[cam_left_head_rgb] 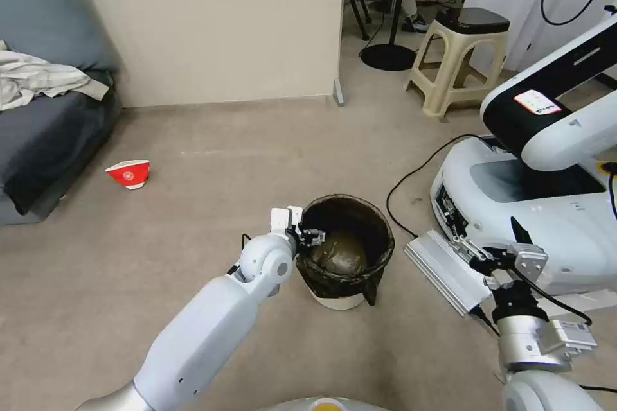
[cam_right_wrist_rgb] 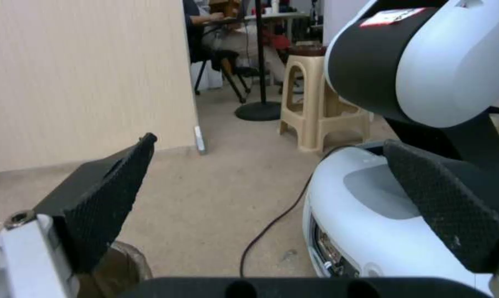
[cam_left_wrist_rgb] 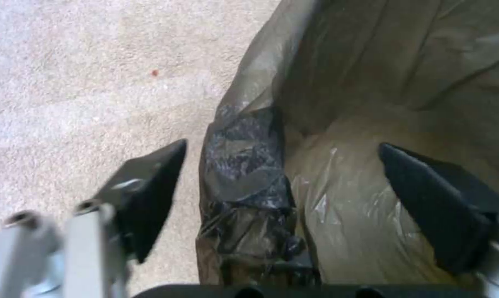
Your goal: Pick up the trash can from the floor.
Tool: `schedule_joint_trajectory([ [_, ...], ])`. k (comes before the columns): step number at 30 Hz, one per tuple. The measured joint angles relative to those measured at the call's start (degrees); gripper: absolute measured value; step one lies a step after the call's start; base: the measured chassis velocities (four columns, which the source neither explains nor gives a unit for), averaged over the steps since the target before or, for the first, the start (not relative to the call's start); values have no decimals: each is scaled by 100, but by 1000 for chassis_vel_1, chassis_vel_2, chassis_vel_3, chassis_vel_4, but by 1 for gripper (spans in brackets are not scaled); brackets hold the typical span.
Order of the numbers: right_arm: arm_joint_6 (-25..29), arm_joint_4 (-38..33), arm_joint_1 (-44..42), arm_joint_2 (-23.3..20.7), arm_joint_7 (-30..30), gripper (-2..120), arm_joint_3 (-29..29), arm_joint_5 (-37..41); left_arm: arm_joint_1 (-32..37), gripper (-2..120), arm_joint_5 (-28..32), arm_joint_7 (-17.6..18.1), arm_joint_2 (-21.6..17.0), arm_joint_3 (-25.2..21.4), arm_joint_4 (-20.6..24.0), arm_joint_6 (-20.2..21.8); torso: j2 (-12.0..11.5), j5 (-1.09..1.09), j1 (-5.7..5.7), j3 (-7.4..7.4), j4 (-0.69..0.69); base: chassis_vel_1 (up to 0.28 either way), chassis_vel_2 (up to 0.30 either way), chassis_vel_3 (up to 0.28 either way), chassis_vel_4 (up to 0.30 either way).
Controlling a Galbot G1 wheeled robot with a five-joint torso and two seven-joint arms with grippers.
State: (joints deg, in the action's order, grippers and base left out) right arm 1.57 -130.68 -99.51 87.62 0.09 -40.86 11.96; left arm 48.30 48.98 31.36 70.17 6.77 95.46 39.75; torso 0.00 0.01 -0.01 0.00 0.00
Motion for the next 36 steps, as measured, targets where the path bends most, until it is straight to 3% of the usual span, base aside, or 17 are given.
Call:
schedule_joint_trajectory([
  [2,0,0,0,2,0,100,1,0,9,80,-1,3,-3,-8,0,4,0,0,0,0,0,0,0,0,0],
  [21,6,-5,-18,17,6,100,11,-8,116,8,0,56,-27,-122,80,31,0,-3,0,0,-2,0,0,0,0],
  [36,38,-63,-70,22,9,100,31,-21,272,1,90,115,-93,-511,460,30,0,-1,0,1,0,0,0,0,0],
])
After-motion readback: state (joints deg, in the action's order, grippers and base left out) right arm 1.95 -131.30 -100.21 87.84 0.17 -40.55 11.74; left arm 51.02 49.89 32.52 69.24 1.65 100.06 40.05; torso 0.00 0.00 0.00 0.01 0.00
